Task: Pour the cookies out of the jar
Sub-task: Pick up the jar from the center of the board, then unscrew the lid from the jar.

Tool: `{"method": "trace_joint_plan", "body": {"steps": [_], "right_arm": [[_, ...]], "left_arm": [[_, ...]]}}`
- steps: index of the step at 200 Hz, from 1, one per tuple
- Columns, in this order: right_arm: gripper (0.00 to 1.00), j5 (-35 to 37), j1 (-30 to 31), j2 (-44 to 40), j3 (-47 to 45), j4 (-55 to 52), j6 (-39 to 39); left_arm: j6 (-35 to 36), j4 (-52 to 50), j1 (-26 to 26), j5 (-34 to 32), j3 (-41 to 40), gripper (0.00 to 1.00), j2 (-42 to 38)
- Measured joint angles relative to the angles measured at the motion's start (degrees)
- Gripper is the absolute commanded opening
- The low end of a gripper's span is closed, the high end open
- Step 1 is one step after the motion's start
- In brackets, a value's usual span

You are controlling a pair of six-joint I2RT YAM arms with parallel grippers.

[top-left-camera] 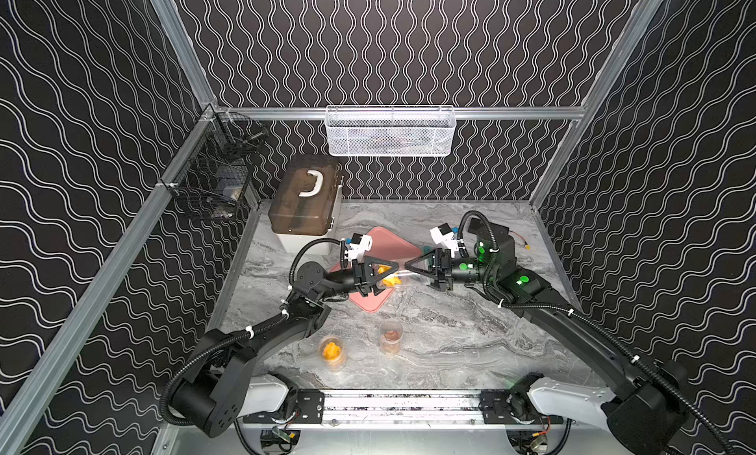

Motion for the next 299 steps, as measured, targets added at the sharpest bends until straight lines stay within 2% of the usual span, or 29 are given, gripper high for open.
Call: {"method": "trace_joint_plan", "body": {"steps": [53, 111, 164, 244, 299], "right_arm": [[0.9, 0.92, 0.24, -0.04, 0.0, -0.92, -0.09], [0.94, 3.52, -0.37, -1.6, 0.46, -5.11, -2.08], [0.92, 3.98, -4.94, -5.95, -0.35, -8.83, -4.13], [0.78, -0.85, -5.35, -5.88, -1.09, -9.77, -4.22], [0.7, -1.51, -5.35, -6.38, -1.27, -9.77, -4.04]], "left_arm": [[1.29, -2.4, -0.07, 0.83, 0.0, 0.5, -0.85], [1.22, -2.25, -0.02, 0.83, -0.17, 0.46, -0.39], [1.31, -2.86, 0.24, 0.83, -0.26, 0.45, -1.38], [1.07, -1.7, 0.31, 0.81, -0.26, 0.43, -0.59], [1.03, -1.44, 0.31, 0.81, -0.26, 0.43, -0.28]]}}
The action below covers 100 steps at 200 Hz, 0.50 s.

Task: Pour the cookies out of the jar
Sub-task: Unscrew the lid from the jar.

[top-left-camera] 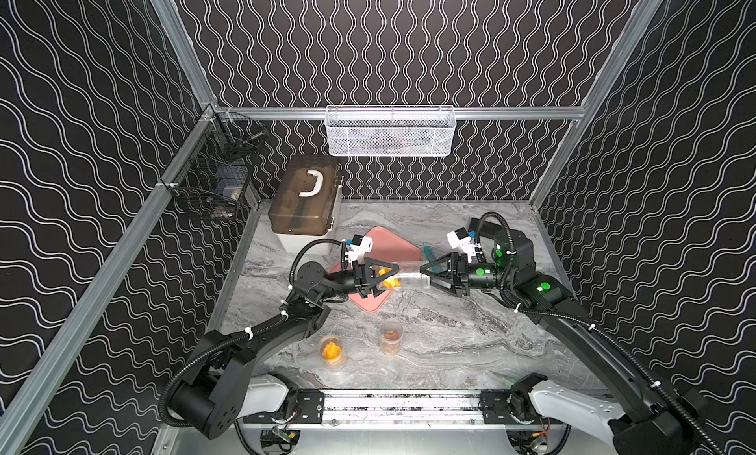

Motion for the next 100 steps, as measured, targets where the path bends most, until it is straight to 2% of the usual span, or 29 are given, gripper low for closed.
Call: {"method": "trace_joint_plan", "body": {"steps": [100], "right_arm": [[0.64, -0.74, 0.0, -0.44, -1.95, 2.97, 1.66]], "left_arm": [[-0.22, -1.03, 0.0, 0.04, -0.13, 0.41, -0.72]]}}
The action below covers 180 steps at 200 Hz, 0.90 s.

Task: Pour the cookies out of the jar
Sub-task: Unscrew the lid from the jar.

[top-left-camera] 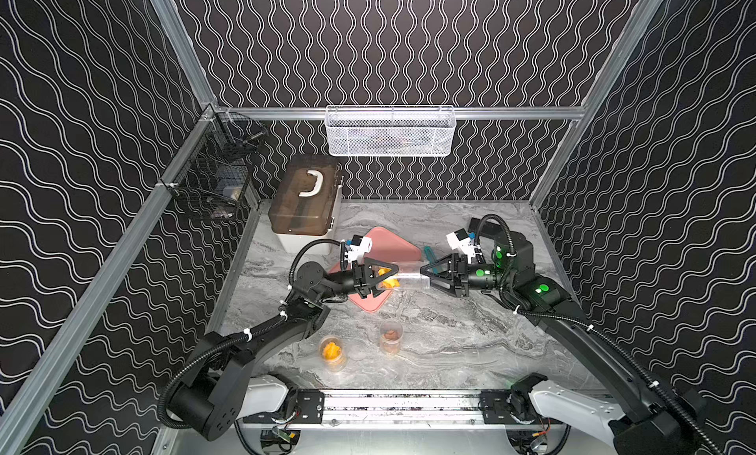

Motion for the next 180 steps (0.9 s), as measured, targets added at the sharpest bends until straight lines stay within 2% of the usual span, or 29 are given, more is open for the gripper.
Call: {"method": "trace_joint_plan", "body": {"steps": [180], "right_arm": [[0.61, -0.09, 0.02, 0.13, 0.35, 0.22, -2.67]], "left_arm": [[-1.01, 0.7, 1.2, 0.98, -0.44, 0.36, -0.76]]}}
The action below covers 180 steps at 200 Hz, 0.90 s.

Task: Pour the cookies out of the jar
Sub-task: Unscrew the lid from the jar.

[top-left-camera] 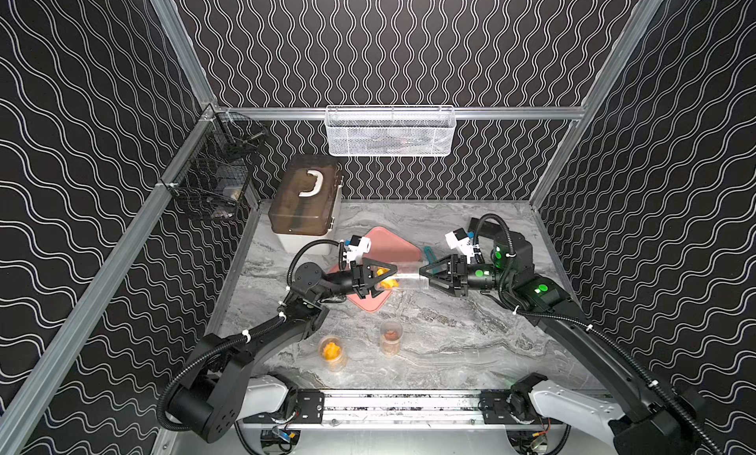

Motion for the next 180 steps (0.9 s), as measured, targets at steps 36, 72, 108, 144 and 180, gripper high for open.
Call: {"method": "trace_joint_plan", "body": {"steps": [36, 72, 108, 144, 180], "right_arm": [[0.61, 0.87, -0.33, -0.02, 0.28, -0.66, -1.16], [0.61, 1.03, -0.48, 0.07, 0.33, -0.98, -2.56], [0.61, 1.27, -0.66, 0.15, 0.55, -2.58, -3.74], [0.62, 1.75, -0.81, 0.07, 1.86, -4.94, -5.33], [0.62, 5.2, -4.09, -0.31, 5.2, -10.99, -8.15]], "left_arm": [[-0.11, -0.61, 1.62, 0.42, -0.26, 0.34, -0.48], [-1.36, 0.11, 2.34, 0.48, -0.5, 0.34, -0.22], [-2.08, 1.53, 2.82, 0.46, -1.01, 0.34, 0.09], [-2.91, 2.64, 3.48, 0.5, -1.14, 0.33, 0.42], [-3.23, 3.17, 4.55, 0.87, -1.31, 0.33, 0.55]]}}
